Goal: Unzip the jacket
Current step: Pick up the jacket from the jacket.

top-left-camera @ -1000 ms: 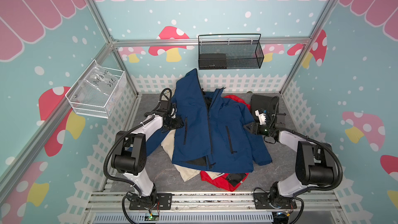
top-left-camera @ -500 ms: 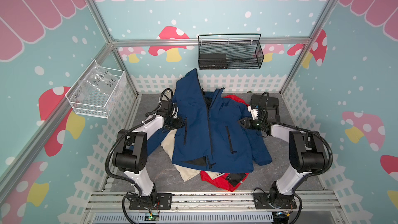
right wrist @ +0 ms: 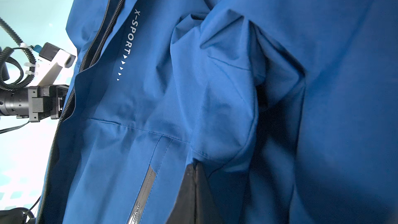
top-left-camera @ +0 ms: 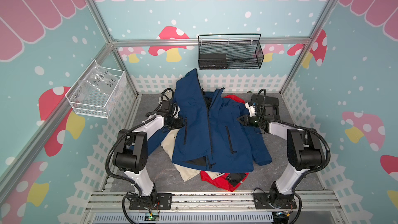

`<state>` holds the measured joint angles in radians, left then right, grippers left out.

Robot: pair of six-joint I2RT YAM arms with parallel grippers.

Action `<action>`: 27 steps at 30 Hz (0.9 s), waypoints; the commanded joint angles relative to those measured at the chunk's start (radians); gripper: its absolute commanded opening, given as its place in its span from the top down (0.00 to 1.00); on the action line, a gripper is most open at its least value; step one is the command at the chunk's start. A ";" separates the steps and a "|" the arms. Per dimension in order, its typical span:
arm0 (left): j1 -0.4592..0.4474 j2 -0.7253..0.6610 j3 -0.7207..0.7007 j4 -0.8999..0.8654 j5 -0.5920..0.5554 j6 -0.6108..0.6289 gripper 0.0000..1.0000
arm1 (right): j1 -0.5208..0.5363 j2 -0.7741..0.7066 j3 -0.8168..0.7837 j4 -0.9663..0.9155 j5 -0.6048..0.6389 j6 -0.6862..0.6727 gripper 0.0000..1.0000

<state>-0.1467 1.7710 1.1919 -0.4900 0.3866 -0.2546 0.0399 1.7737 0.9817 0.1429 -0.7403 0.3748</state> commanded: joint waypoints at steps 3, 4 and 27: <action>-0.005 -0.042 0.008 0.030 0.019 0.002 1.00 | 0.006 -0.069 0.007 0.014 0.013 -0.010 1.00; -0.006 -0.052 0.008 0.030 0.018 0.000 1.00 | 0.005 -0.084 0.005 0.013 0.012 -0.011 1.00; -0.200 -0.296 0.412 -0.224 -0.095 0.017 1.00 | 0.410 -0.267 0.307 0.123 0.024 0.154 1.00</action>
<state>-0.3492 1.4860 1.5848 -0.6853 0.3061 -0.2321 0.3882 1.4696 1.2213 0.1684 -0.7372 0.4664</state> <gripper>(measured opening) 0.047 0.046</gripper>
